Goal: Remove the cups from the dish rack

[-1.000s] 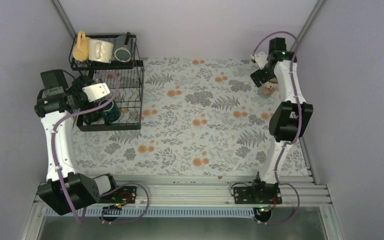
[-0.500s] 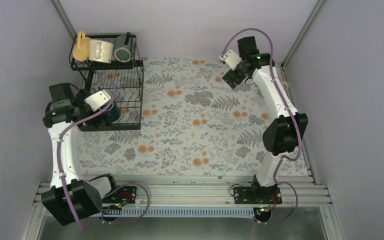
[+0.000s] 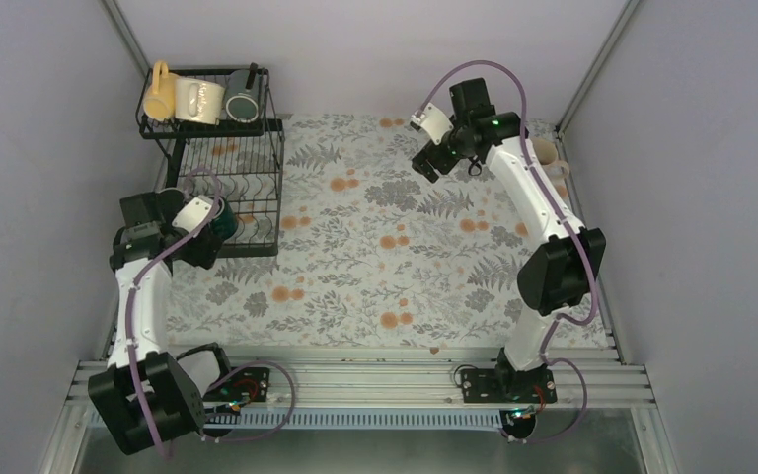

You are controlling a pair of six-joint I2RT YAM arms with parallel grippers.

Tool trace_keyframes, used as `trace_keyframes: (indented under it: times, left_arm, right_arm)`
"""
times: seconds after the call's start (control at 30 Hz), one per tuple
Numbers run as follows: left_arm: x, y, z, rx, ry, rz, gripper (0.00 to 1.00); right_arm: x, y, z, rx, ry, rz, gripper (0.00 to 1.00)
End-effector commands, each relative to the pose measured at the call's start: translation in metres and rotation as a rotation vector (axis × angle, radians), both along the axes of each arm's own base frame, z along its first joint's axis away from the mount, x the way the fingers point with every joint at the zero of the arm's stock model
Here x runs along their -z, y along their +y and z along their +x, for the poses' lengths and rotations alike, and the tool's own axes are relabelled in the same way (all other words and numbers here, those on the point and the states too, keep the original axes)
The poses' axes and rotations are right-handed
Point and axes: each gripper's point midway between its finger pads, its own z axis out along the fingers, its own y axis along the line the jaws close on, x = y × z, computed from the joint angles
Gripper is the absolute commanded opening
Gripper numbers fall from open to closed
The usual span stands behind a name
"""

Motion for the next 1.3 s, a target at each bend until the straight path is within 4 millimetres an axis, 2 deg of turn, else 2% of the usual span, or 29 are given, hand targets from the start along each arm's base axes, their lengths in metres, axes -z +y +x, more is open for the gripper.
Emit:
trace_keyframes:
  times: [0.0, 0.2, 0.4, 0.53, 0.73, 0.9, 1.07, 1.27]
  left_arm:
    - [0.019, 0.018, 0.014, -0.138, 0.012, -0.037, 0.96]
    - [0.035, 0.026, 0.034, -0.175, 0.031, -0.1, 0.95]
    - [0.044, 0.047, 0.052, -0.27, 0.06, -0.11, 0.92]
    - [0.046, 0.051, 0.063, -0.322, 0.074, -0.163, 0.92]
    - [0.056, 0.044, 0.071, -0.323, 0.129, -0.248, 0.91]
    - [0.045, 0.034, 0.075, -0.301, 0.121, -0.307, 0.88]
    - [0.041, 0.022, 0.069, -0.281, 0.133, -0.34, 0.87]
    - [0.049, 0.012, 0.066, -0.29, 0.15, -0.34, 0.87]
  right_arm:
    - [-0.021, 0.013, -0.011, -0.037, -0.008, 0.105, 1.0]
    - [0.016, 0.021, -0.018, -0.093, 0.129, 0.088, 0.99]
    - [0.029, 0.02, -0.007, -0.089, 0.156, 0.097, 0.98]
    - [0.025, 0.02, -0.005, -0.094, 0.144, 0.103, 0.98]
    - [0.001, 0.022, -0.008, -0.113, 0.093, 0.13, 0.99]
    - [-0.009, 0.022, -0.013, -0.131, 0.071, 0.138, 0.99]
    - [-0.012, 0.02, -0.02, -0.159, 0.017, 0.139, 1.0]
    - [-0.005, 0.022, -0.02, -0.17, 0.045, 0.155, 1.0]
